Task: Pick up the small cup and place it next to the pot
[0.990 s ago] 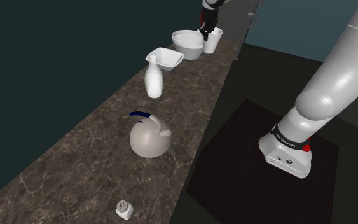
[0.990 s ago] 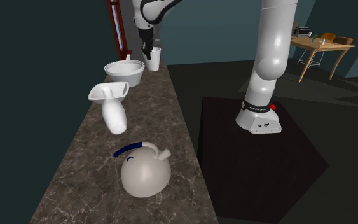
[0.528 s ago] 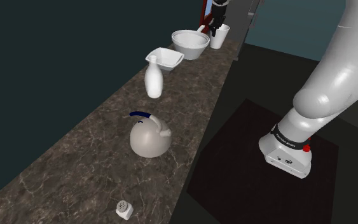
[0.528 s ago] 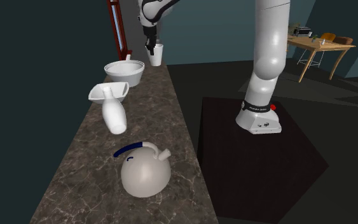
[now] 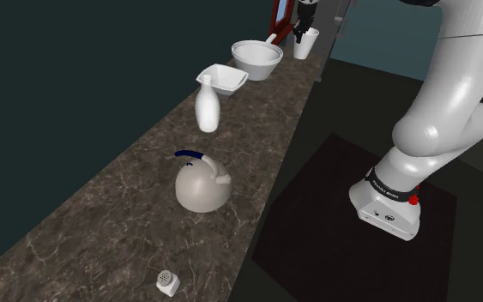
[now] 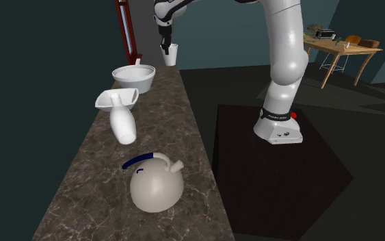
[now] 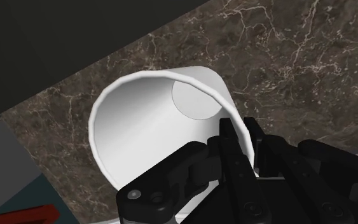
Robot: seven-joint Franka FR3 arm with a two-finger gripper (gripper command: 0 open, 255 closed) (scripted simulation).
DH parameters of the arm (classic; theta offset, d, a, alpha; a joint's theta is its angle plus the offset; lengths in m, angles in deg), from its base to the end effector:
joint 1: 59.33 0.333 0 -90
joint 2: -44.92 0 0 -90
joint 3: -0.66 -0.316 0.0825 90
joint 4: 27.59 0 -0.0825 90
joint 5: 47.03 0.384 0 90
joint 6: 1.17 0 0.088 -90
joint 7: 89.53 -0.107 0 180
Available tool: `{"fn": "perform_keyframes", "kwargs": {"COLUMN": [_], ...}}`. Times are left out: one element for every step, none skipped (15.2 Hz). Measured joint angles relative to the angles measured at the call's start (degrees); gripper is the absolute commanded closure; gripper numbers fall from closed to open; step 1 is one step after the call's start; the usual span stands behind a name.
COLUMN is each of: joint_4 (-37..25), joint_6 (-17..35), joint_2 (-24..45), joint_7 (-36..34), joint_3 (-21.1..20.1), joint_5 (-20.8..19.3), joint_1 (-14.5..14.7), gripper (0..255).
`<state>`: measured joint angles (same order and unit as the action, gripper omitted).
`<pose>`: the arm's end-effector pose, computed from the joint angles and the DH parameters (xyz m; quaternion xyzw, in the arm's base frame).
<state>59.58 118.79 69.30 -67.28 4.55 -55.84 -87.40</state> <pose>0.5901 -0.3688 0.4308 0.9928 -0.0468 0.0275 0.1072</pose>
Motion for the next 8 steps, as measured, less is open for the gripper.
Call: {"fn": "perform_keyframes", "kwargs": {"joint_4": [-0.42,-0.86,-0.77,-0.75,-0.2,0.42,1.28,1.43], "joint_6": [0.27,0.46,1.04,1.5,2.24,2.97,3.77,4.31], "joint_2": [0.63,1.24,1.72,2.16,2.35,2.47,2.42,2.82], "joint_7": [0.37,0.57,0.64,0.65,0.58,0.47,0.36,0.24], "joint_3": [0.07,0.1,0.13,0.14,0.16,0.17,0.19,0.19], "joint_5": [0.11,0.19,0.21,0.22,0.19,0.13,0.06,0.04], "joint_1": [-0.3,-0.47,-0.58,-0.65,-0.69,-0.69,-0.69,-0.67], "gripper": [255,255,255,255,255,255,255,255]}}
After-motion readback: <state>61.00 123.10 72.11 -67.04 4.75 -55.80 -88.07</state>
